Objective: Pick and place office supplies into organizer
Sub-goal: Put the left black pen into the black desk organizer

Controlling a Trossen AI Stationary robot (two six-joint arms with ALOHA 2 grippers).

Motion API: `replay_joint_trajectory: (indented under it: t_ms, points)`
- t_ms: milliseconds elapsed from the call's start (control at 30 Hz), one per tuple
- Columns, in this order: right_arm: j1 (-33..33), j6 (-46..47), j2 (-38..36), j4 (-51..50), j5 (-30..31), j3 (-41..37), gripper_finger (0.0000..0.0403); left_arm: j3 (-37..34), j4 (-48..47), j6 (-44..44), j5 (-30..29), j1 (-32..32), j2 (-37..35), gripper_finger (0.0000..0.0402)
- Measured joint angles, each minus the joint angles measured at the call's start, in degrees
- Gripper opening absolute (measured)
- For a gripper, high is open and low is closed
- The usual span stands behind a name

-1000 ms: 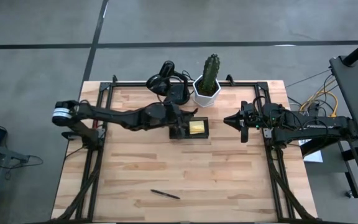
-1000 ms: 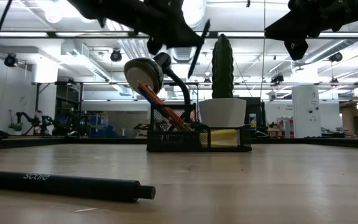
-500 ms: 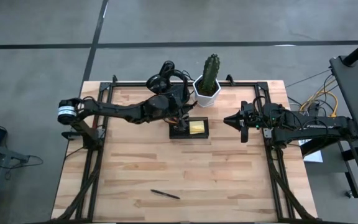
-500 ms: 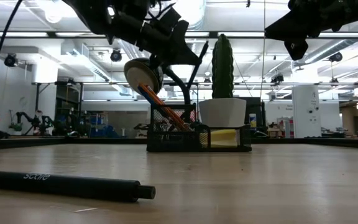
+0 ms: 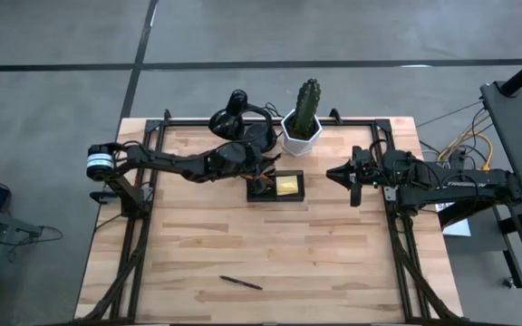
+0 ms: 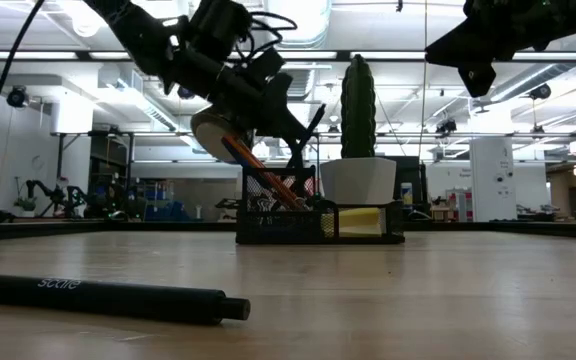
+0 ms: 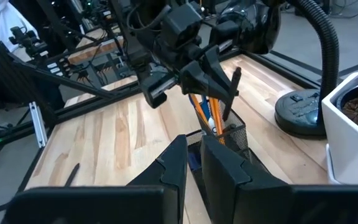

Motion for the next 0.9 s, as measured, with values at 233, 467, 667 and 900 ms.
replay_joint_trajectory:
  t_ms: [233,467,667,900]
  points:
    - [0.0,-0.24,0.0,0.0,0.0,0.0,0.0038,-2.99,6.73,-0.08,-0.17,0.61,0.02,0.0008]
    - [0.0,-0.1,-0.02,0.0,-0.01,0.0,0.0038,-3.32,6.9,0.03,-0.33,0.82,0.02,0.0008]
    - [0.0,0.05,-0.02,0.0,0.0,0.0,0.0038,-3.32,6.01,0.03,-0.28,0.82,0.02,0.0008]
    - [0.0,0.07,-0.02,0.0,0.0,0.0,0.0038,-3.32,6.01,0.03,-0.26,0.78,0.02,0.0024]
